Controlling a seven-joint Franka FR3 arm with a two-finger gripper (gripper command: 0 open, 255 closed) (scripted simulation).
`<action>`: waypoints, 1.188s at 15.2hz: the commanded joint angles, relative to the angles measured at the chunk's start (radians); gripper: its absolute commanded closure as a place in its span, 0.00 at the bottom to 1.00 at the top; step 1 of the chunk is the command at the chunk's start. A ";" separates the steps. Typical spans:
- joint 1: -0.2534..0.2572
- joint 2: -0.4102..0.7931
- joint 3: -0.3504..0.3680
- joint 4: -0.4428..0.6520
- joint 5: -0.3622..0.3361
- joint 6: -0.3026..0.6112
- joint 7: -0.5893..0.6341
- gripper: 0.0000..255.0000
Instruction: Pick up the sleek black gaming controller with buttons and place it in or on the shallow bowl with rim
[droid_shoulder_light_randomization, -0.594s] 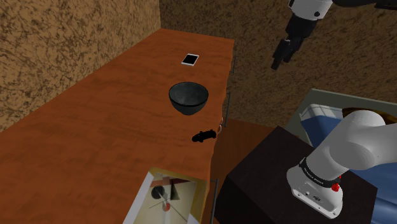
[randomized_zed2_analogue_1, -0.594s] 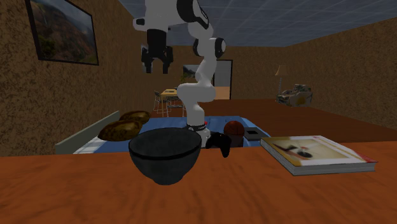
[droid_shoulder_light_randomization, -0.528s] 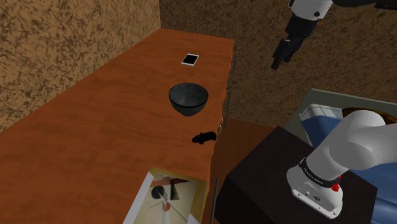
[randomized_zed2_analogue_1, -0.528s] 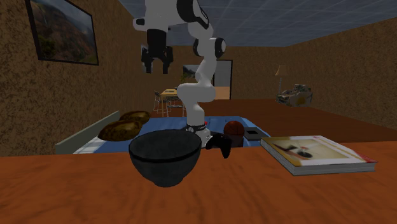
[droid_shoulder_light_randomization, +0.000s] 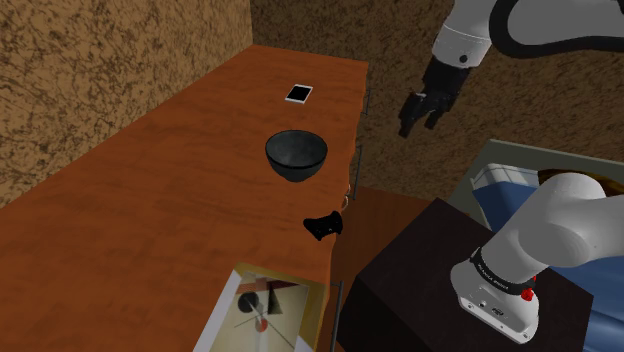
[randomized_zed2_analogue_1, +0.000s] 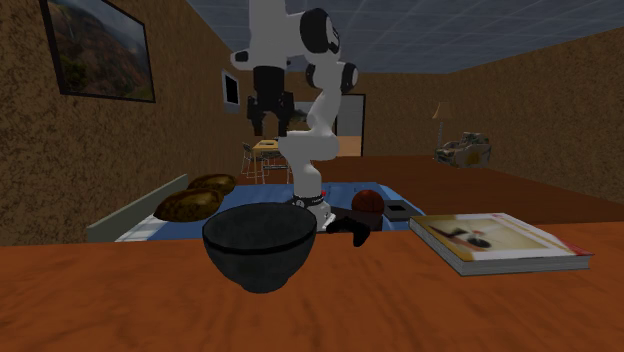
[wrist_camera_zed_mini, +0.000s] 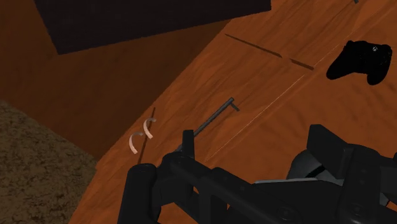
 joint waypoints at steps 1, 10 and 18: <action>0.004 0.001 0.041 -0.036 0.045 0.043 0.077 0.00; 0.015 0.141 0.259 -0.079 0.229 0.280 0.407 0.00; -0.035 0.379 0.464 -0.006 0.295 0.515 0.694 0.00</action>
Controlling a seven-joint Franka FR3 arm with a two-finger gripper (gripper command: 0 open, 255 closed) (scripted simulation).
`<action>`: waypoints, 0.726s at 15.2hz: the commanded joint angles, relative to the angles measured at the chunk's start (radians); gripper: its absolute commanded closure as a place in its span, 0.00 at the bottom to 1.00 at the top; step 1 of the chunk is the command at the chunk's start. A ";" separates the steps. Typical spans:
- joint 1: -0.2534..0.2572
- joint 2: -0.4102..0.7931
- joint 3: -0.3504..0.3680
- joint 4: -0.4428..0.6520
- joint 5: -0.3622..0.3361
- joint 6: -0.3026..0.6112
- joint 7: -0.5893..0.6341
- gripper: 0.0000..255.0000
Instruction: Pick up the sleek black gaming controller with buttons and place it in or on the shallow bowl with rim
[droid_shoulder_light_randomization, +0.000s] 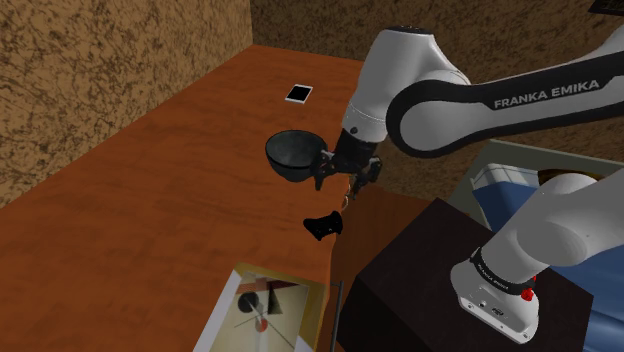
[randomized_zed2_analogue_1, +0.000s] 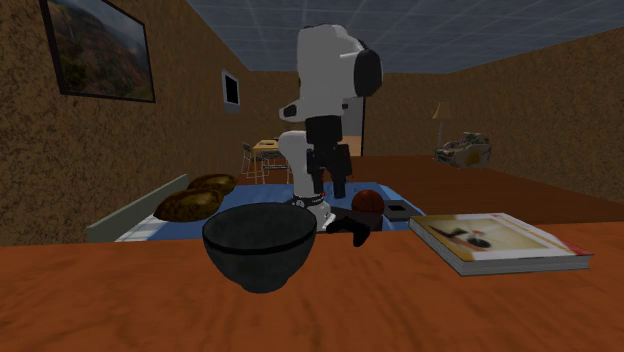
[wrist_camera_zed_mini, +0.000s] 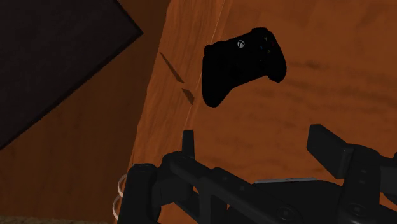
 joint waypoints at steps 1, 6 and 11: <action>-0.007 0.039 0.032 -0.001 0.005 0.050 0.037 0.00; -0.016 0.095 0.064 -0.027 0.001 0.132 0.045 0.00; -0.019 0.114 0.074 -0.033 -0.002 0.158 0.049 0.00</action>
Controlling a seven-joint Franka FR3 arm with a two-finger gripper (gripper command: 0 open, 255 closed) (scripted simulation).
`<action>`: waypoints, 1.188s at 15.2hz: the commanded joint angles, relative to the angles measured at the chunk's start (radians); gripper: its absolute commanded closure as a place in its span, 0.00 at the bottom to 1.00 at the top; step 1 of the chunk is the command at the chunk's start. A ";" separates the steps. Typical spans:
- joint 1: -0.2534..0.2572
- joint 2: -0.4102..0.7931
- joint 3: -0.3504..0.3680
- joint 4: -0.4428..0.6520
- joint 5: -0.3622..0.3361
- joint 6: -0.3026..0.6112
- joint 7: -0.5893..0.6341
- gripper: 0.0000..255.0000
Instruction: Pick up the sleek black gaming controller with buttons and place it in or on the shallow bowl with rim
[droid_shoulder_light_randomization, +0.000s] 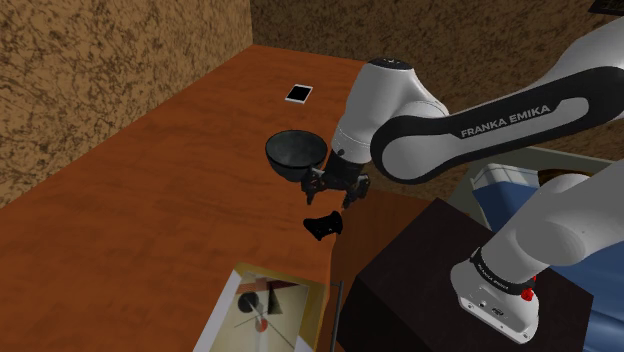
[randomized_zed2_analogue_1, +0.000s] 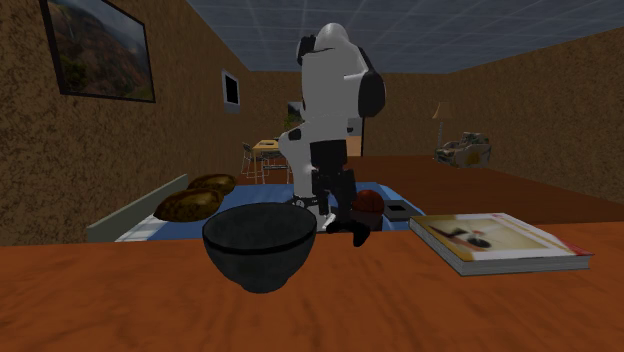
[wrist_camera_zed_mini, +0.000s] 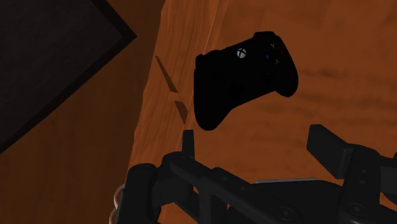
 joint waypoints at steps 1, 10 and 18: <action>0.000 0.002 0.001 0.000 0.000 0.002 0.000 0.00; 0.000 0.001 0.000 0.000 0.000 0.002 0.000 1.00; 0.109 -0.252 0.045 -0.200 0.157 0.159 0.138 0.00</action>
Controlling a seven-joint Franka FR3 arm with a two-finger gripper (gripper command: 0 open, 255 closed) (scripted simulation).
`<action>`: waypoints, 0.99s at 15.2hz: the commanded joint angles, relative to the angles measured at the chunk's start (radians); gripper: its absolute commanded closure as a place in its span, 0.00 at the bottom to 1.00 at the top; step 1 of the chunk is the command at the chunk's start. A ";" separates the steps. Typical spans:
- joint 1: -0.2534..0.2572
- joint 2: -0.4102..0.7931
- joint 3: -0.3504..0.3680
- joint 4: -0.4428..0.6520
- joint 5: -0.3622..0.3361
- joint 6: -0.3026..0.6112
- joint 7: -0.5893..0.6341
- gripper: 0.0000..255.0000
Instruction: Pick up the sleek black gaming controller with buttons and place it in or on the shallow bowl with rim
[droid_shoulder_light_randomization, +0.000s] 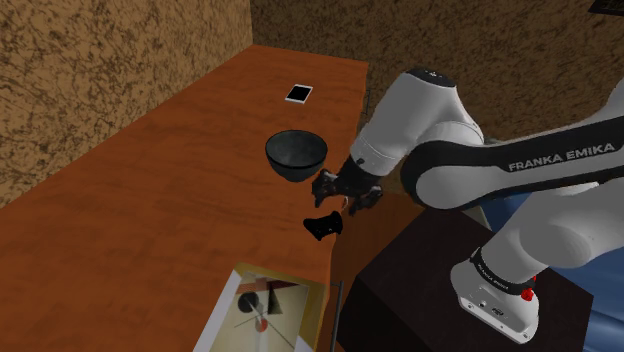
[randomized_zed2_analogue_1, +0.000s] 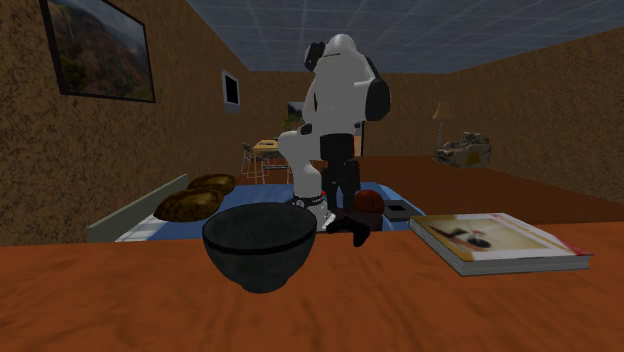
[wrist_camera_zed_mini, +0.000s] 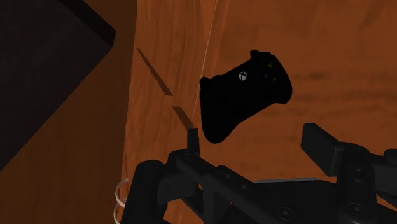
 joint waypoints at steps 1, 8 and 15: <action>0.066 -0.144 0.052 -0.112 0.085 0.095 0.114 0.00; 0.016 -0.003 0.123 -0.112 0.087 0.242 0.113 0.00; 0.010 0.009 0.130 -0.111 0.086 0.254 0.113 0.00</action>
